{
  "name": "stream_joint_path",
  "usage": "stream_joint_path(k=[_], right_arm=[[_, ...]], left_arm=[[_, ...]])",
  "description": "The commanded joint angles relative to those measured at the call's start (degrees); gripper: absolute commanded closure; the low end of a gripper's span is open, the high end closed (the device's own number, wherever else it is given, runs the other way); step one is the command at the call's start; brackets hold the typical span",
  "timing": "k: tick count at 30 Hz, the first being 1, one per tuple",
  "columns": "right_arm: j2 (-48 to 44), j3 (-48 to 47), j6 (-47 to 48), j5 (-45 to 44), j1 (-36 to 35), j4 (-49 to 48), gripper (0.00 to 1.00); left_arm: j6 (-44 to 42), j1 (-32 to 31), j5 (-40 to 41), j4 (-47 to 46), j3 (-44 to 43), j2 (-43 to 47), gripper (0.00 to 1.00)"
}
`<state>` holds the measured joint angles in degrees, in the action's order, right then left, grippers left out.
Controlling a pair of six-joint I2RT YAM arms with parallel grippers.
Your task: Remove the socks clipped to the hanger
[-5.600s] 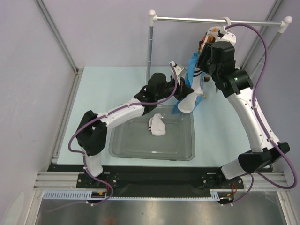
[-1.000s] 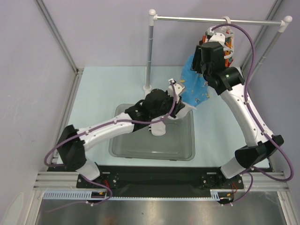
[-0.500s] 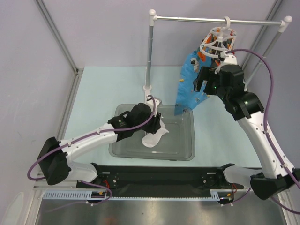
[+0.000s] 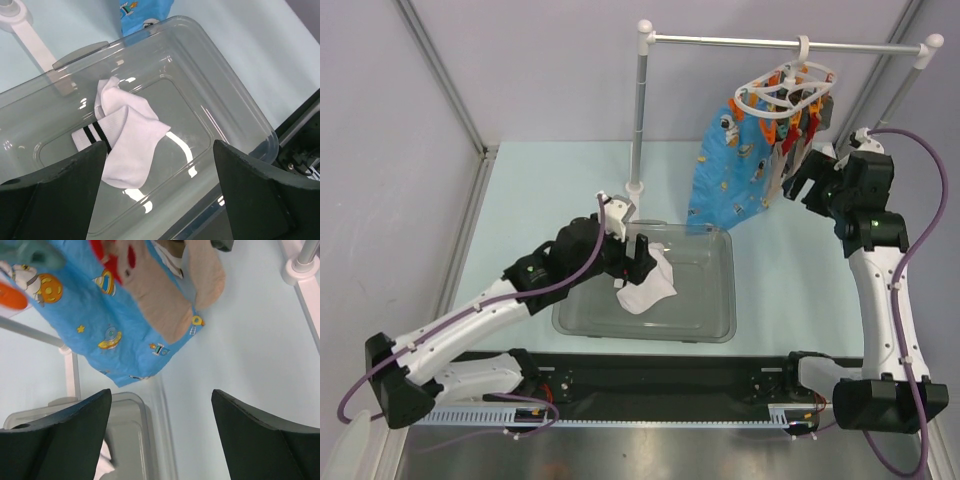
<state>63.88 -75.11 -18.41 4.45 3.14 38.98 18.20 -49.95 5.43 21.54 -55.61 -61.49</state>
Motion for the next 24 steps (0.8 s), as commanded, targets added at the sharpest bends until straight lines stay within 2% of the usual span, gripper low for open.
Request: stream_joint_path(k=[1, 3, 6, 12, 18, 23, 24], right_arm=[[1.95, -0.65, -0.13, 3.11, 2.13, -6.97, 0.13], [3.35, -0.13, 0.39, 3.63, 2.57, -10.14, 0.17], [4.5, 4.87, 1.01, 5.39, 2.58, -20.58, 0.2], [5.29, 17.62, -1.71, 8.29, 2.4, -48.16, 0.32], [9.07, 18.77, 1.26, 5.49, -1.19, -55.06, 0.31], [13.46, 17.37, 4.17, -3.02, -6.99, -55.42, 0.2], [13.81, 17.45, 5.39, -7.65, -7.53, -55.5, 0.19]], left_arm=[[-2.29, 0.38, -2.35, -0.71, -1.34, 2.95, 0.07], [-2.38, 0.38, -3.23, -0.8, -0.81, 4.1, 0.07], [-2.2, 0.38, -4.9, -2.54, 0.41, 6.56, 0.03], [-1.5, 0.38, -8.41, -6.68, 3.14, 10.78, 0.01], [-2.02, 0.38, -9.21, -6.33, 3.14, 10.6, 0.02], [-2.29, 0.38, -9.56, -6.51, 3.41, 10.78, 0.01], [-2.37, 0.38, -9.48, -6.42, 3.41, 10.96, 0.01]])
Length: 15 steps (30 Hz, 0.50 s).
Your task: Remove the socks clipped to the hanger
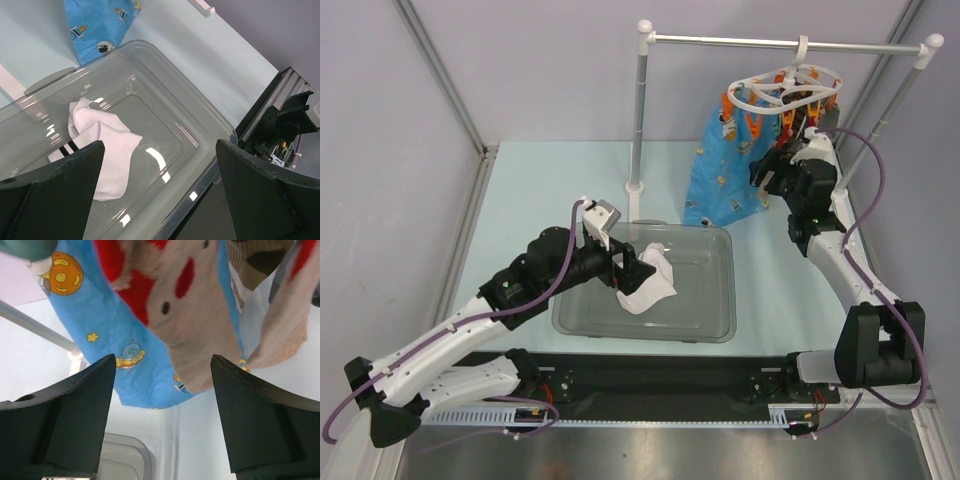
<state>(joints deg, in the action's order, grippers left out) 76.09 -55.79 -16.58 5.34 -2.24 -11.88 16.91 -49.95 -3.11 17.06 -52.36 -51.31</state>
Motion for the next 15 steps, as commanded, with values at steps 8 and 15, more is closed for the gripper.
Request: stream_joint_path(k=[8, 15], right_arm=[[4.94, -0.2, 4.63, -14.92, -2.16, -10.0, 0.22], [9.33, -0.37, 3.83, -10.18, -0.92, -13.69, 0.37]], left_arm=[[-0.91, 0.38, -0.49, -2.03, 0.24, 1.56, 0.01], [0.76, 0.38, -2.95, -4.4, 0.5, 0.34, 0.02]])
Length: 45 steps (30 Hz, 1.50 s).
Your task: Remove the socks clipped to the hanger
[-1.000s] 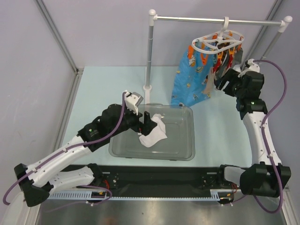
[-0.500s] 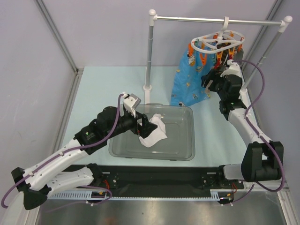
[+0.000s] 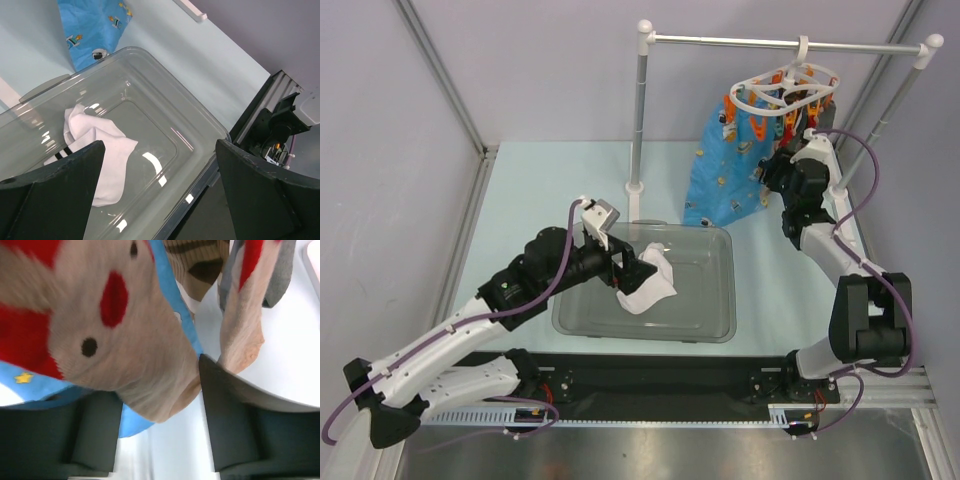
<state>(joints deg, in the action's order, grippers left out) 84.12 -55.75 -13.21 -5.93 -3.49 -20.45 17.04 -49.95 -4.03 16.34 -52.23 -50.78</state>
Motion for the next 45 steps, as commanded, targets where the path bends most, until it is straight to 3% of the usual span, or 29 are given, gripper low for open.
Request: stream_joint_path(k=[1, 5, 9, 16, 20, 24, 32, 45], right_arm=[[1.57, -0.42, 0.47, 1.27, 0.32, -5.22, 0.46], [-0.26, 0.02, -0.58, 2.68, 0.58, -4.08, 0.74], [-4.83, -0.76, -2.69, 4.62, 0.32, 3.19, 1.0], [-13.01, -4.28, -7.96, 10.14, -0.38, 18.76, 1.0], [-16.0, -6.48, -9.98, 15.93, -0.21, 26.5, 1.0], [-18.46, -7.97, -11.83, 22.71, -0.03, 30.28, 1.0], [-22.5, -7.89, -16.49, 31.85, 0.06, 32.31, 1.0], [-23.82, -6.57, -23.44, 35.82, 0.58, 29.59, 1.0]], left_arm=[[0.63, 0.38, -2.12, -4.64, 0.63, -0.28, 0.02], [1.5, 0.38, 1.04, -7.28, 2.92, -1.68, 0.05], [4.13, 0.38, 2.27, -11.05, 1.78, -5.1, 0.11], [4.59, 0.3, 3.15, -22.3, -1.47, -13.7, 0.14], [-0.33, 0.3, 3.33, -29.6, -2.79, -21.08, 0.1], [-5.69, -0.4, -0.88, -32.68, -10.16, -26.99, 0.1], [-12.9, -3.3, -1.86, -31.02, -24.22, -37.01, 0.07], [-15.45, -7.35, 0.08, -29.26, -34.6, -50.81, 0.06]])
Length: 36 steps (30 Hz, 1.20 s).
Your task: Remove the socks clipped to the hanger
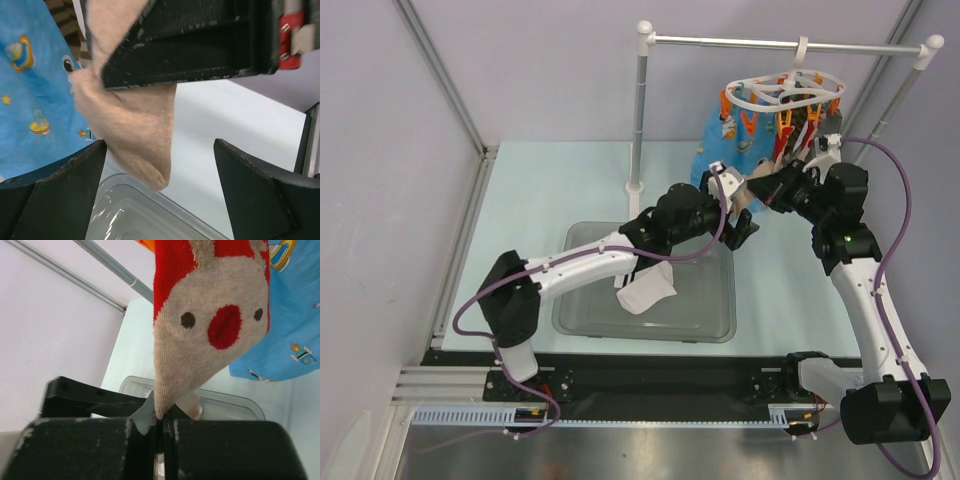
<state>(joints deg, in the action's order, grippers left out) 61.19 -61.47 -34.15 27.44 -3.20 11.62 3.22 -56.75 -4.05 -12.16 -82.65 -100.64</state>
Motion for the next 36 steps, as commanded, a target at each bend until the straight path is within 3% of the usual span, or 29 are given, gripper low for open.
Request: stream_joint_path(k=[1, 4, 5, 8, 9, 12, 16, 19, 27, 36], right_arm=[[-1.07, -0.75, -2.67, 2.53, 0.21, -2.56, 1.0], [-1.25, -0.75, -2.33, 2.62, 0.3, -1.95, 1.0], [-1.16, -0.93, -1.8, 2.36, 0.39, -0.73, 0.99], [-0.9, -3.29, 1.01, -0.8, 0.92, 5.05, 0.75], [-0.63, -4.17, 2.67, -2.03, 1.18, 6.91, 0.61], [0.6, -10.23, 5.4, -8.96, 1.79, 14.91, 0.47], [3.58, -21.81, 10.14, -19.06, 1.8, 21.07, 0.42], [7.09, -27.1, 13.39, -21.72, 2.14, 22.92, 0.41], [16.85, -38.98, 15.6, -9.08, 9.09, 21.09, 0.38], [20.55, -37.23, 15.96, -1.25, 10.06, 13.09, 0.37]], left_arm=[[-1.64, -0.73, 0.27, -0.58, -4.62, -1.4, 0.07], [-1.73, -0.99, 0.89, 0.73, -6.47, -2.45, 0.35], [-1.56, -0.99, 0.98, 0.74, -6.64, -2.46, 0.67], [-1.73, -1.08, 1.24, 0.74, -6.3, -1.93, 0.96], [-1.73, -1.08, 1.24, 0.82, -6.21, -1.75, 1.0], [-1.82, -1.08, 1.42, 0.83, -5.77, -1.4, 1.0], [-1.9, -1.17, 1.33, 0.21, -4.71, -1.05, 1.0], [-1.82, -1.17, 1.33, 0.12, -4.62, -0.96, 1.0], [-1.64, -1.26, 0.8, -0.05, -4.01, -0.17, 1.0], [-1.38, -1.17, -2.36, 0.39, -3.57, 0.44, 1.0]])
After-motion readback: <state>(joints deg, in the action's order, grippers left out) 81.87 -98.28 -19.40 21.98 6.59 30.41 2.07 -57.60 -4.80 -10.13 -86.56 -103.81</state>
